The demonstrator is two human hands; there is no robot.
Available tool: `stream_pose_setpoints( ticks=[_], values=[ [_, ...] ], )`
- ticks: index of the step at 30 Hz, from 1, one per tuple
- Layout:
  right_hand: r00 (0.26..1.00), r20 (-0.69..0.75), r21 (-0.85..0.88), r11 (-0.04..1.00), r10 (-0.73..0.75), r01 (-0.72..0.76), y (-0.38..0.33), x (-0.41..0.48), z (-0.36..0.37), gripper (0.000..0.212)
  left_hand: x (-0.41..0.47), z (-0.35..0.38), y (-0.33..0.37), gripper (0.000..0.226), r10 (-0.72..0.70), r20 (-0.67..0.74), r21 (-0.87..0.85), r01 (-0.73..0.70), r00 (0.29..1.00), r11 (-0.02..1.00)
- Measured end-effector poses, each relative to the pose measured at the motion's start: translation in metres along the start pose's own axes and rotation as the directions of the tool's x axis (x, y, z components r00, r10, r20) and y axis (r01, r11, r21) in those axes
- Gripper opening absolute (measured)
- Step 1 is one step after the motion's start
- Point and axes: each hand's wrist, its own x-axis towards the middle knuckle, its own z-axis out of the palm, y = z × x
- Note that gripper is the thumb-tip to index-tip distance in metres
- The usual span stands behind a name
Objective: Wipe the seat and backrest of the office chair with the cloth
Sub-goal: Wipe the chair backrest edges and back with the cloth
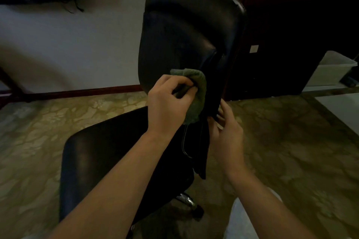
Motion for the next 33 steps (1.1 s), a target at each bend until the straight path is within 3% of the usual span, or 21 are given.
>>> stream_pose_setpoints(
  ticks=[9,19,23,26,30,33],
  values=[
    [1.000,-0.019,-0.028,0.999,0.018,-0.019,0.002,-0.001,0.002,0.051,-0.003,0.010,-0.009,0.021,0.083,0.091,0.100,-0.092,0.992,0.991],
    [0.999,-0.030,-0.072,0.997,0.023,-0.026,0.004,-0.001,0.002,0.050,-0.042,0.011,-0.033,0.021,-0.019,0.085,0.132,0.008,0.996,0.991],
    [0.999,-0.031,-0.116,0.993,0.004,-0.007,0.005,-0.001,0.002,0.050,-0.067,0.003,-0.049,0.020,-0.139,0.154,0.124,0.121,0.978,0.985],
    [0.999,-0.031,-0.121,0.993,-0.011,0.007,0.006,-0.001,0.001,0.049,-0.076,-0.002,-0.053,0.018,-0.200,0.126,0.062,0.193,0.972,0.979],
    [0.999,-0.027,-0.116,0.993,-0.022,0.019,0.004,-0.001,0.001,0.049,-0.067,-0.006,-0.041,0.016,-0.147,0.040,-0.005,0.147,0.988,0.989],
    [1.000,-0.018,-0.080,0.997,0.002,-0.003,0.003,-0.001,0.001,0.051,-0.049,-0.005,-0.030,0.016,-0.079,0.056,-0.015,0.080,0.995,0.997]
  ],
)
